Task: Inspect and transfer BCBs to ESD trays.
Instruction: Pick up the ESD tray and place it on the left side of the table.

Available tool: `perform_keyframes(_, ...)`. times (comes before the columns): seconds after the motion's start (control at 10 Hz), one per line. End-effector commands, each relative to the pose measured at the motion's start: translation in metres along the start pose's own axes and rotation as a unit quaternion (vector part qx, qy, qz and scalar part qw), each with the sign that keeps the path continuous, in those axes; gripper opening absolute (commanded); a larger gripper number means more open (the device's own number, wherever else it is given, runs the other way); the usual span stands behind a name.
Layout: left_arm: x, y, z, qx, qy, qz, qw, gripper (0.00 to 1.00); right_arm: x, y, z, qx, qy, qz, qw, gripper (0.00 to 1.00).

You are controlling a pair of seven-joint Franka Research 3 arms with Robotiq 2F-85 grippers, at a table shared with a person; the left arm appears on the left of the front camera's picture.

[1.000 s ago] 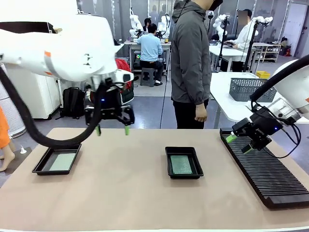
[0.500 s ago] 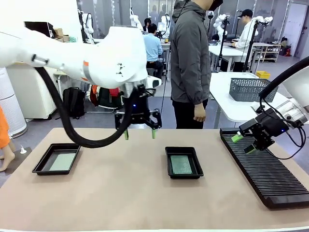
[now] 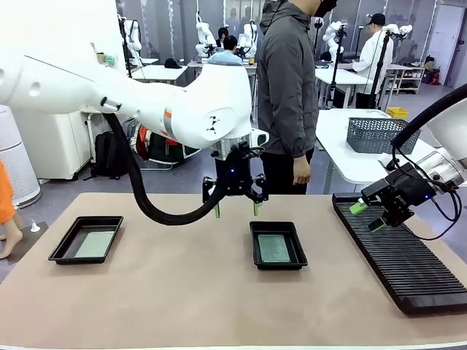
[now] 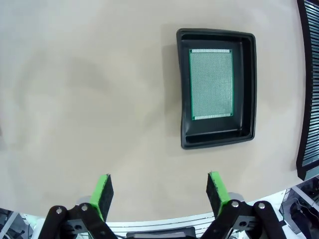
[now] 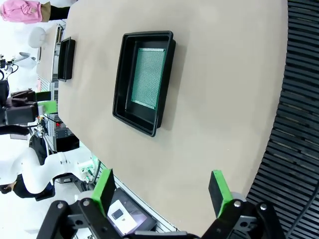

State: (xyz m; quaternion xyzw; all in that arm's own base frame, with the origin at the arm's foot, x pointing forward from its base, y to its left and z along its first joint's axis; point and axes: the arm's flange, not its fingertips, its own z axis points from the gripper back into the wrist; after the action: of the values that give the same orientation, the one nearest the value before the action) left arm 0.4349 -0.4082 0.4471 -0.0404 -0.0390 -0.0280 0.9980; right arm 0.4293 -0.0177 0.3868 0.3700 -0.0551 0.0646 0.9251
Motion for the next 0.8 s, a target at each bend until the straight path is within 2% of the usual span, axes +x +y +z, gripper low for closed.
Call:
perform_keyframes(0.0, 0.017, -0.021, -0.017, 0.014, -0.007, 0.003, 1.0, 1.0, -0.002, 0.001, 0.0, -0.006, -0.006, -0.009, 1.0, 1.0)
perform_keyframes(0.7, 0.044, -0.048, -0.098, 0.024, -0.008, 0.002, 1.0, 1.0, -0.002, 0.001, 0.0, -0.006, -0.006, -0.009, 1.0, 1.0)
